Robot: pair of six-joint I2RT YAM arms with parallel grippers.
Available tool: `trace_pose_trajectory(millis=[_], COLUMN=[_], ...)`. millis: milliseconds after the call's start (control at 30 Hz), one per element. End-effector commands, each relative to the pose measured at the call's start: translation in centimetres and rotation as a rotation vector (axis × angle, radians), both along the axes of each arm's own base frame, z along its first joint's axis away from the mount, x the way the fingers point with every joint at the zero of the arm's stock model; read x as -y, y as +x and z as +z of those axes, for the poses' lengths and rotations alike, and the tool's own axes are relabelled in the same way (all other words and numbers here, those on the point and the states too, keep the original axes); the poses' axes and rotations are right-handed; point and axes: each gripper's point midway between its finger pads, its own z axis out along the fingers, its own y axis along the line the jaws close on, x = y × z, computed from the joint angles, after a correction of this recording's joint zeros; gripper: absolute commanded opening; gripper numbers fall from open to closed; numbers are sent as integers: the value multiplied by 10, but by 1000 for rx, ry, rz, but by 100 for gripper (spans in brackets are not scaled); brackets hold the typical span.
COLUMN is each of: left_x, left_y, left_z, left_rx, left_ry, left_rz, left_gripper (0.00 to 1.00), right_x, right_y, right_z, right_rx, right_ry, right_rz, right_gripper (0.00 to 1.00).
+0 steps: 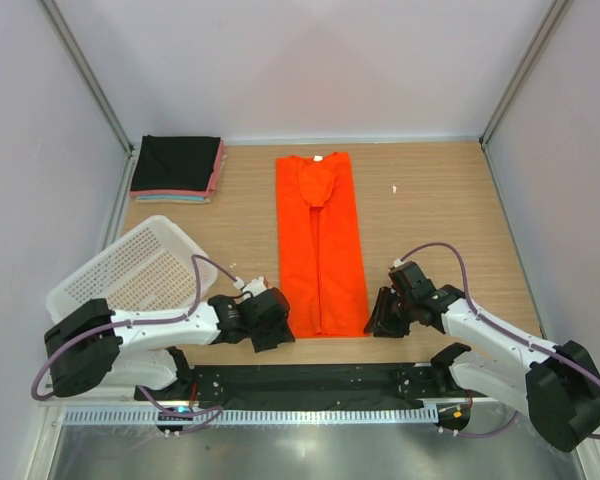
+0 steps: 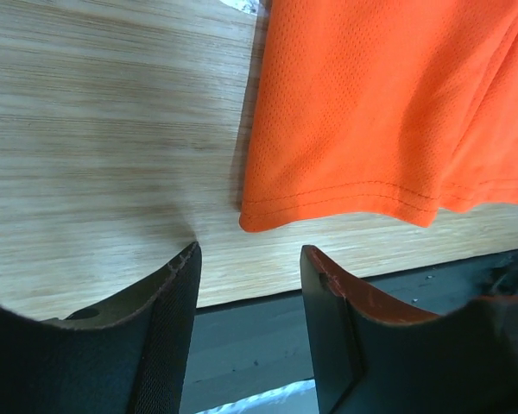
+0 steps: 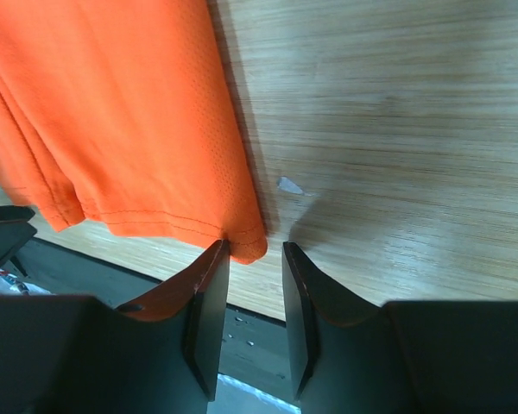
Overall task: Fold and stack the t-shirts
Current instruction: Fold the tshirt
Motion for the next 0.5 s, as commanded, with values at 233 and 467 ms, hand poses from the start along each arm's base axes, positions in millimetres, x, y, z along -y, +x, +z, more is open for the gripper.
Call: trace_pose_trajectory(millis=[233, 467], left_x=[-10, -11], left_y=[7, 7], left_z=[0, -6], left_rx=[0, -19], left_ry=[-57, -46], left_rz=[50, 55], left_gripper=[54, 55], right_x=[-3, -4], right_y=[4, 4], right_z=[-4, -1], right_rx=[37, 45], right_ry=[22, 39], right_rz=[-14, -17], right_gripper=[17, 1])
